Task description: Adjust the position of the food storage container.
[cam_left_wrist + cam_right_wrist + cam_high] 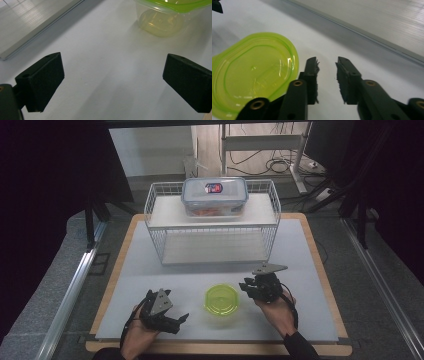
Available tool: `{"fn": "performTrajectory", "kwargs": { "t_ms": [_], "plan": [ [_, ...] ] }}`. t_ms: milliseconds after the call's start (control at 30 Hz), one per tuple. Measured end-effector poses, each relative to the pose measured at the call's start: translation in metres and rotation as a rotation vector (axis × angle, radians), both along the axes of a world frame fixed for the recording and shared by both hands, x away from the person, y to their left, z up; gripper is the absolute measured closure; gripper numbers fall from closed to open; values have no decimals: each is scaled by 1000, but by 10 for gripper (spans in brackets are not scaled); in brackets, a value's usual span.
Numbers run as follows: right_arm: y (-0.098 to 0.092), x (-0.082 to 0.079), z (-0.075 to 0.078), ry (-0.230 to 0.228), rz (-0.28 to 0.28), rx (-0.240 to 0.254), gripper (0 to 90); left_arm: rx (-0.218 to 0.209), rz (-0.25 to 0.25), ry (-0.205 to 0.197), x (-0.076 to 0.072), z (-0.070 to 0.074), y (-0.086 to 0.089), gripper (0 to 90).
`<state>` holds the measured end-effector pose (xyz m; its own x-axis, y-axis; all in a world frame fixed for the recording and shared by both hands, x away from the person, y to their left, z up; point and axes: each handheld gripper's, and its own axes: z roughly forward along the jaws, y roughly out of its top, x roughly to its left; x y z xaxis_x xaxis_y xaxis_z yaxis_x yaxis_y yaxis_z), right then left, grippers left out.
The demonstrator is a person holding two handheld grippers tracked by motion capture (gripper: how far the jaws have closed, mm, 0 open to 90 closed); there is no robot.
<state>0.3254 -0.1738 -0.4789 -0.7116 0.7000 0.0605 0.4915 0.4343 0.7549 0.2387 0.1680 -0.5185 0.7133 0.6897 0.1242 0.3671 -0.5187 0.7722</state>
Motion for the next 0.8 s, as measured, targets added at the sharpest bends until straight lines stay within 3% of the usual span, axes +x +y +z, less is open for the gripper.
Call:
{"fn": "performTrajectory", "kwargs": {
  "t_ms": [333, 800],
  "plan": [
    [-24, -15, 7, -44, -21, 26, 424, 0, 3, 8, -2, 0, 0, 34],
    [-37, -34, -3, -35, 6, 7, 160, 3, -2, 12, -4, -2, -1, 33]
  ]
}}
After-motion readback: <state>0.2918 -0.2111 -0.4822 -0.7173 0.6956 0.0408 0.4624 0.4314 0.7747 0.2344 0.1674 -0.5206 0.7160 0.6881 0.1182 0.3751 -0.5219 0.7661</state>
